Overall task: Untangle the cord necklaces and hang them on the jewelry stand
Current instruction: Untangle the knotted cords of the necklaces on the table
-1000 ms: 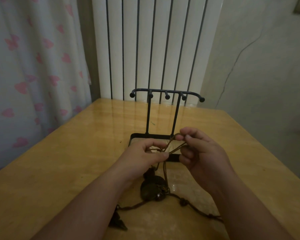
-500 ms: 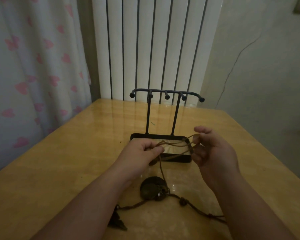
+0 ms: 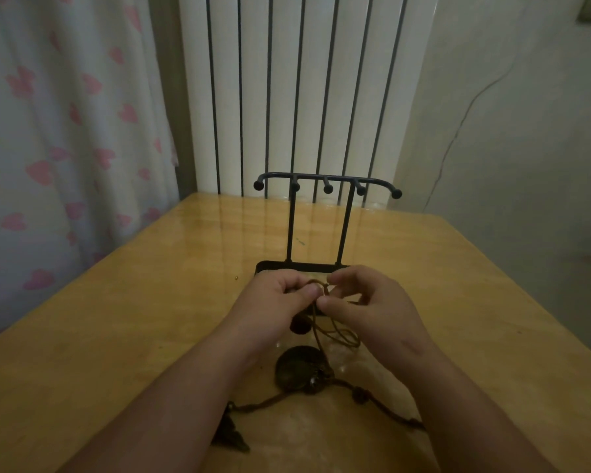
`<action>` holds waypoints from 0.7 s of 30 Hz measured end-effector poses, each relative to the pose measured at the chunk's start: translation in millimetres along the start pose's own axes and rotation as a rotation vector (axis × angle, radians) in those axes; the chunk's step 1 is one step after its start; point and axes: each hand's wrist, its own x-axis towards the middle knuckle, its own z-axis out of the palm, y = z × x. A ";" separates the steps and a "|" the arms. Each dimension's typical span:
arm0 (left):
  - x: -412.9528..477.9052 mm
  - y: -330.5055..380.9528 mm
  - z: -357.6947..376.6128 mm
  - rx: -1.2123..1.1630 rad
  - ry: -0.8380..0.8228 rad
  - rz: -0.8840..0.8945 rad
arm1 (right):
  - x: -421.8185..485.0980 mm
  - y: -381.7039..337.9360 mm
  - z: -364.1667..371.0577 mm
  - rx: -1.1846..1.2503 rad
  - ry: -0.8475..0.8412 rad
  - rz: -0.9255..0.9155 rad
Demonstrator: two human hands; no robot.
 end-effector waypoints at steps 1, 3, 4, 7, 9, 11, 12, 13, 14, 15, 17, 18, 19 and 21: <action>0.4 -0.7 -0.4 -0.001 -0.005 -0.001 | -0.2 -0.7 0.9 -0.025 -0.011 0.012; 0.2 -0.4 0.0 -0.009 -0.005 -0.005 | 0.0 -2.0 2.6 -0.101 -0.011 0.014; -0.8 0.7 0.4 -0.017 0.002 -0.009 | 0.5 -2.3 2.5 -0.123 0.007 0.010; -2.0 4.0 1.3 -0.055 0.024 -0.023 | 0.9 -2.5 -0.3 -0.018 0.076 0.030; 0.1 4.9 1.1 -0.124 0.026 -0.067 | 0.7 -5.8 -4.8 0.232 0.132 0.093; 3.7 2.5 0.0 -0.220 0.044 -0.113 | 1.2 -7.7 -9.4 0.421 0.198 0.149; 4.9 1.0 -0.8 -0.252 0.059 -0.127 | 2.1 -7.8 -11.2 0.489 0.232 0.165; 5.6 0.5 -1.2 -0.272 0.068 -0.140 | 3.2 -7.4 -12.7 0.551 0.263 0.175; 5.4 0.7 -1.6 -0.286 0.068 -0.151 | 4.1 -7.7 -13.7 0.612 0.289 0.180; 4.8 0.9 -1.9 -0.293 0.059 -0.155 | 4.6 -7.9 -14.8 0.670 0.309 0.181; 3.2 1.9 -2.2 -0.247 0.032 -0.149 | 4.5 -8.4 -17.1 0.779 0.323 0.174; 2.7 1.4 -2.1 -0.186 0.020 -0.142 | 3.8 -8.8 -18.3 0.822 0.322 0.168; 2.3 0.3 -2.0 -0.126 0.011 -0.132 | 3.5 -9.0 -19.1 0.847 0.320 0.160; 2.1 -1.4 -1.0 -0.075 0.008 -0.118 | 2.9 -9.2 -19.7 0.836 0.327 0.155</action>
